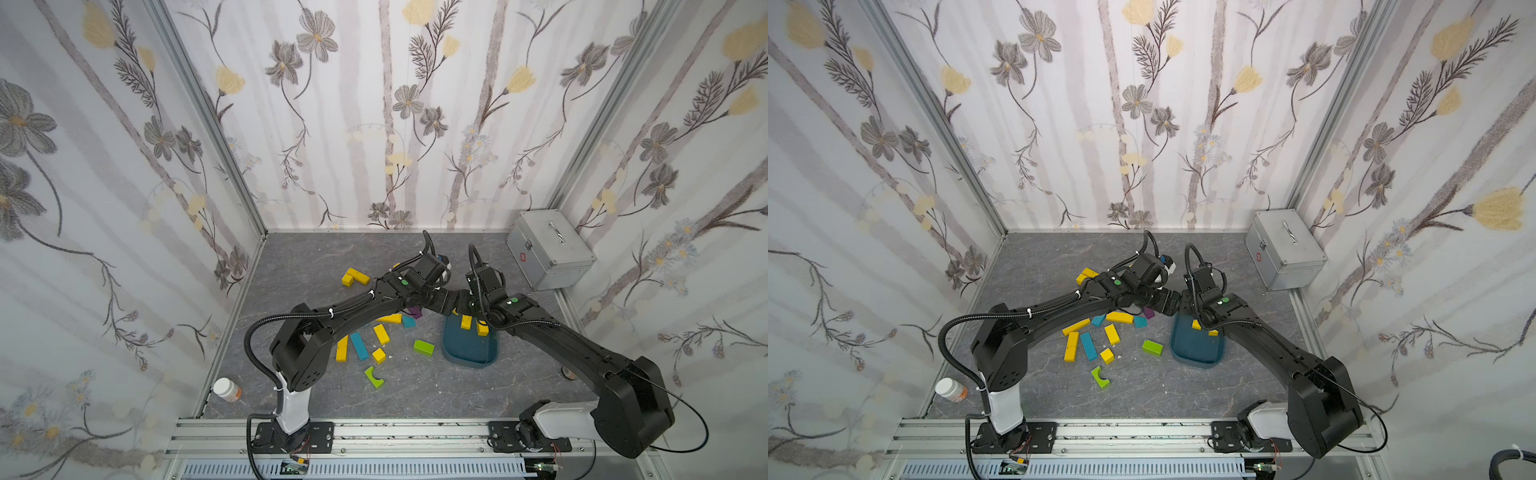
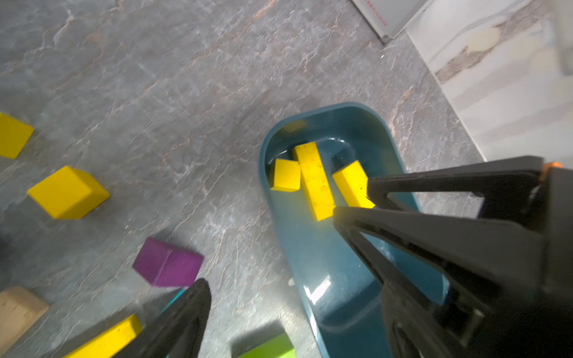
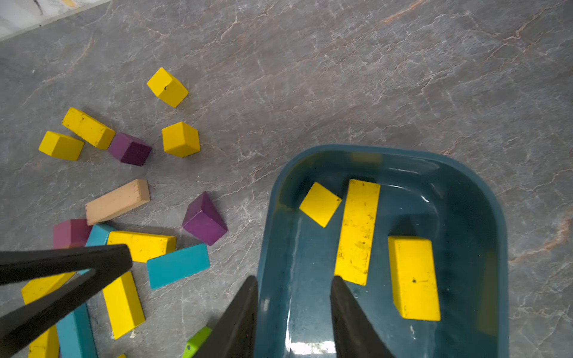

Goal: Pick out the yellow building blocks
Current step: Pick up the building block from the center of the board.

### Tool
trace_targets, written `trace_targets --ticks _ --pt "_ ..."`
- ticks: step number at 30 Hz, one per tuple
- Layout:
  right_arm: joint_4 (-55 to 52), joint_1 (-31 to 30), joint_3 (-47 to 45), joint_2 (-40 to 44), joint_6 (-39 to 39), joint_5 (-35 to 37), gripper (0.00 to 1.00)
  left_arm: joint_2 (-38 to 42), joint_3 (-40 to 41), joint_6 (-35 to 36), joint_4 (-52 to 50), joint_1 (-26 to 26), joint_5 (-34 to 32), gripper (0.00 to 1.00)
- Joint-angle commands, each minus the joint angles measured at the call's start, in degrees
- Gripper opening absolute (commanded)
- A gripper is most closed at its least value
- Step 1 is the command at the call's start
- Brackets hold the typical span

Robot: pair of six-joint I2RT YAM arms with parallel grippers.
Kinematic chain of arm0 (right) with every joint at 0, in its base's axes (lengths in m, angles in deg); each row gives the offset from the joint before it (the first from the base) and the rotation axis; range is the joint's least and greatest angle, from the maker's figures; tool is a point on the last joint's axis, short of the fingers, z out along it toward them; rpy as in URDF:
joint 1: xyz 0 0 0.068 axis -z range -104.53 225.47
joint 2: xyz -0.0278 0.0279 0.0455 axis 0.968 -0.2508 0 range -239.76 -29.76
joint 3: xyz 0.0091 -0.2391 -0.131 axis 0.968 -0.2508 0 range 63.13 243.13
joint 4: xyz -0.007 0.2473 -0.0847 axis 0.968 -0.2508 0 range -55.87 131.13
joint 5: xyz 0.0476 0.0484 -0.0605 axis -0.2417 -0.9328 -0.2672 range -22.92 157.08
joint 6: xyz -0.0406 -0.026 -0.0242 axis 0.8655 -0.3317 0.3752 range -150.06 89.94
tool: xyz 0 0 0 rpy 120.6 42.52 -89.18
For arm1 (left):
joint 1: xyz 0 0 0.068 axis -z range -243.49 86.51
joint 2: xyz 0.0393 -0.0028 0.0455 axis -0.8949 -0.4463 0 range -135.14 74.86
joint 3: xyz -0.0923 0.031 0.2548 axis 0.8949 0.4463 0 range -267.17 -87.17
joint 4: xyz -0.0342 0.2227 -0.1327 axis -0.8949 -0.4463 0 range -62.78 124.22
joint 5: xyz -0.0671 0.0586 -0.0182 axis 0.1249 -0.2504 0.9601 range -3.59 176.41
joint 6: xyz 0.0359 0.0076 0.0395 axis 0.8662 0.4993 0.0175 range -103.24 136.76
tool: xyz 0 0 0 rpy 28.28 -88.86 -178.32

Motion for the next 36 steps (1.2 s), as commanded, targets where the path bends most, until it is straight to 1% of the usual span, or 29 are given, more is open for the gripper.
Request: trace_targets --ticks 1,4,5,9,13,18,24,29,36 --pt "6.4 -3.3 1.8 -1.5 -2.4 -2.4 0.41 2.9 2.7 0.3 4.8 0.6 4.2 0.87" --pt "6.9 -5.2 3.3 -3.0 -2.1 -1.2 0.41 5.6 4.2 2.1 3.7 0.6 1.0 0.87" --pt "7.3 -5.4 3.7 -3.4 -1.7 -1.3 0.41 6.4 6.1 2.8 3.1 0.6 -0.2 0.88" --pt "8.4 -5.6 5.0 -4.9 -0.9 -1.8 0.41 8.4 9.1 4.0 2.3 0.5 -3.3 0.88" --pt "9.1 -5.7 5.8 -5.0 0.2 -2.6 0.41 9.0 10.9 3.2 1.7 0.5 -3.7 0.87" --pt "9.2 -5.7 7.1 -8.9 1.5 -3.2 0.4 9.4 12.2 1.9 1.7 0.5 -4.3 0.87" --pt "10.2 -5.9 10.2 -12.1 2.0 -4.9 0.4 10.7 13.7 2.0 1.5 0.3 -5.4 0.87" --pt "10.1 -6.2 14.3 -15.8 2.3 -6.3 0.4 12.3 15.1 1.5 0.4 -0.7 -6.2 0.87" --pt "8.6 -6.4 20.4 -21.6 4.0 -8.4 0.4 16.9 20.0 -0.4 2.0 -3.7 -7.4 0.87"
